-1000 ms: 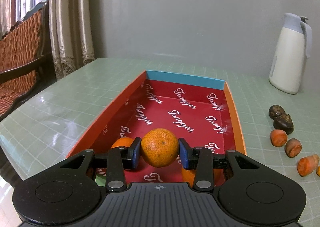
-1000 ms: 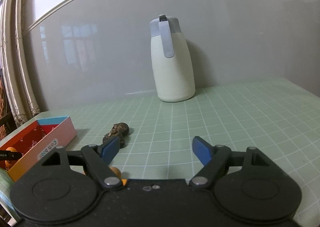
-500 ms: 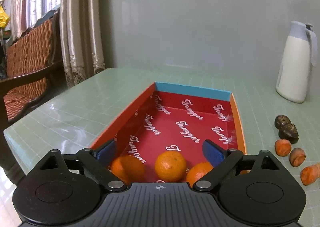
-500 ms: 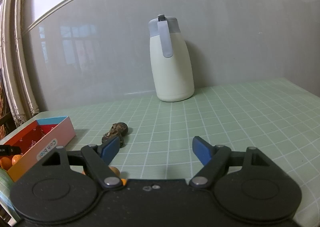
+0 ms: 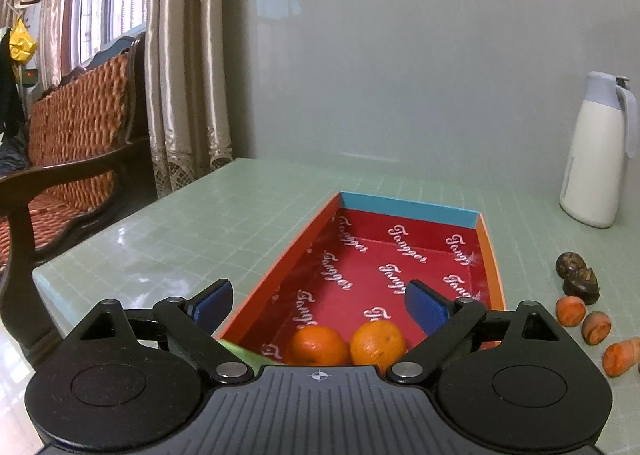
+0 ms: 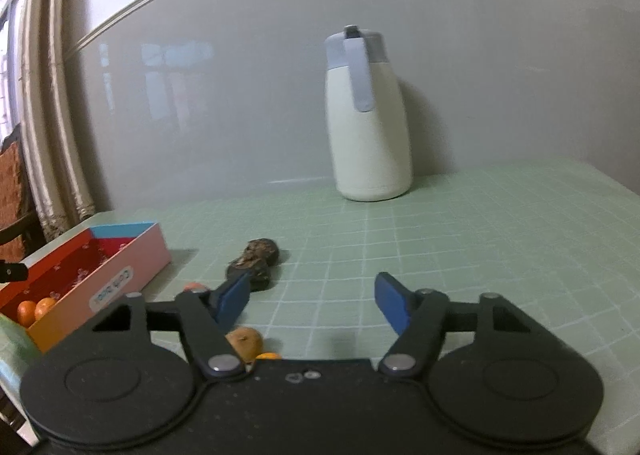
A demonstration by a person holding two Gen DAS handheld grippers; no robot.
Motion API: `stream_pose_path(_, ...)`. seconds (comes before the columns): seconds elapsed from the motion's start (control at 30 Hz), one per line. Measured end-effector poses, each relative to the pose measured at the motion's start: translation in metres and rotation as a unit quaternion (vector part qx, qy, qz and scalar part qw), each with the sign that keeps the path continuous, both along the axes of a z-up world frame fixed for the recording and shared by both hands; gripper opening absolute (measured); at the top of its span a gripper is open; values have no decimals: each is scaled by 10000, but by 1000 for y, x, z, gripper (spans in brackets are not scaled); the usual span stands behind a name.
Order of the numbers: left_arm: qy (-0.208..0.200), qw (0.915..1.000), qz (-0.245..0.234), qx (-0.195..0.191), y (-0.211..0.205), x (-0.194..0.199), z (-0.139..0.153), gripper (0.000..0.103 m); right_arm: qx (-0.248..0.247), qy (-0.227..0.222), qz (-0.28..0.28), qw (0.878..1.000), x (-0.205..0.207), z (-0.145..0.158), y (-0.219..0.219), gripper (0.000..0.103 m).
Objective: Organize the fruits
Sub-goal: 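Grasp an orange carrot piece with the right gripper and lift it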
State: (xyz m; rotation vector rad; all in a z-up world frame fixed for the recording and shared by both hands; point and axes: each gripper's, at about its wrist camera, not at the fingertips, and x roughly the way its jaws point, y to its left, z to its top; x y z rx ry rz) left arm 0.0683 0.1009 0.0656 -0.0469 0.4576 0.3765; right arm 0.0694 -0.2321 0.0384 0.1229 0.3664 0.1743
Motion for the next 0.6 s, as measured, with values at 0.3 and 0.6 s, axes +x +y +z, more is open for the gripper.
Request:
stream_pose_path(0.3,19,9999,142,-30,12,-15,-2,92,-149,46,712,9973,0,1,31,44)
stream_pose_path(0.6,-19,9995,313,-25,23,-29,0,92,-311,234,1029,9939,5,-4,60,36)
